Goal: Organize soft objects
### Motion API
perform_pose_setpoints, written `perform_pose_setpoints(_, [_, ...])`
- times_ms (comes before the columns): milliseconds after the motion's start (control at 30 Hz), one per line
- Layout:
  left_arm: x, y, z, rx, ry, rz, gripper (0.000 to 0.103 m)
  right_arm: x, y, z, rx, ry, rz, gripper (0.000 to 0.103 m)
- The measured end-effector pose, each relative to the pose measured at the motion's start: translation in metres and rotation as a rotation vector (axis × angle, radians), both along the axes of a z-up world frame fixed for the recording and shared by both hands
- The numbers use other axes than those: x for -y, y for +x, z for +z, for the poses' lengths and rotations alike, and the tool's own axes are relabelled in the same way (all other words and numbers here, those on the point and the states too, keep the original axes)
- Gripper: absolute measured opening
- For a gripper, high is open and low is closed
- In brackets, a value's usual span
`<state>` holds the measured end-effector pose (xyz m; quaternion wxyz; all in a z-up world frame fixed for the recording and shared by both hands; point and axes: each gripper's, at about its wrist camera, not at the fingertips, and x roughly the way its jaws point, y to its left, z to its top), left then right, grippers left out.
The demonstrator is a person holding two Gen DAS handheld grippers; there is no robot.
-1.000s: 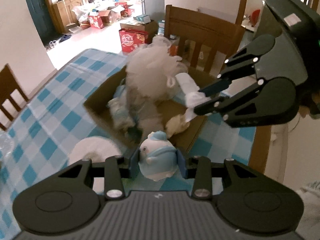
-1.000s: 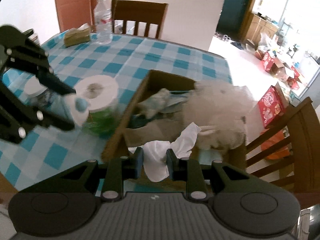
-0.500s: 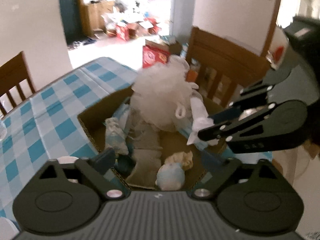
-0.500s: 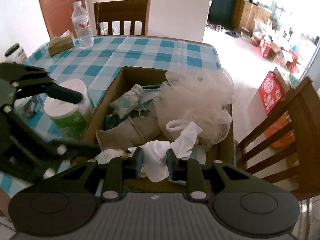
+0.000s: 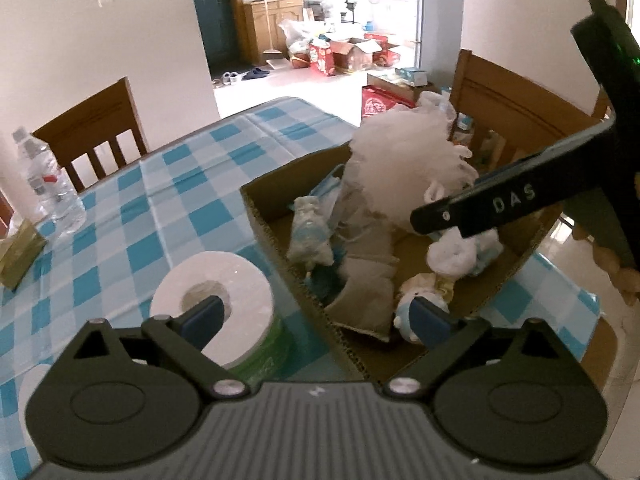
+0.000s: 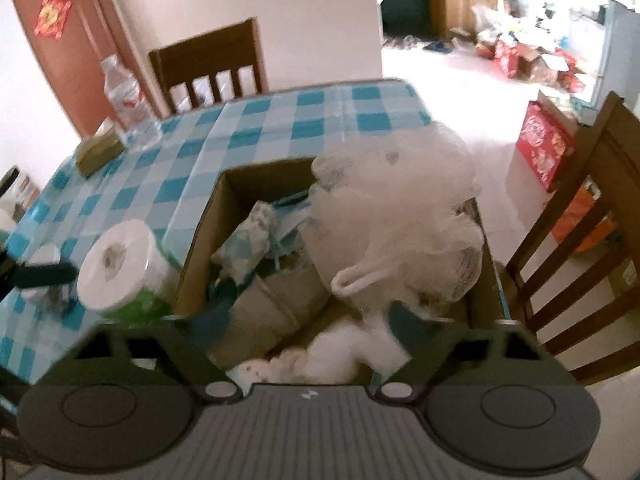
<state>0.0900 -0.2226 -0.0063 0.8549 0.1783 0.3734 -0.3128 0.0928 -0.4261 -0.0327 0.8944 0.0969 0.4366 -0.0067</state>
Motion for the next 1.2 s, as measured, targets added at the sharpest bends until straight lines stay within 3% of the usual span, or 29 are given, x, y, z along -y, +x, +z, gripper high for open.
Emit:
perform_pose_setpoints(333, [-0.013,-0.005,0.008,0.029,-0.020,0.005,0.099,-0.012,-0.016,0.009,-0.034,-0.043,-0.170,0.103])
perform_pose_setpoints(600, [-0.027,-0.010,0.020,-0.031,-0.002,-0.022,0.099,-0.046,-0.055,0.023,-0.120,-0.086,-0.364,0.103])
perform_pose_setpoints(900, [-0.048,-0.018,0.044,-0.075,-0.026,-0.023,0.099,-0.096,-0.093,0.043,-0.156,-0.159,-0.463,0.103])
perform_pose_setpoints(1200, [-0.063,-0.018,0.051,-0.089,0.011,0.032,0.100,-0.120,-0.110,0.058,-0.134,-0.170,-0.492,0.103])
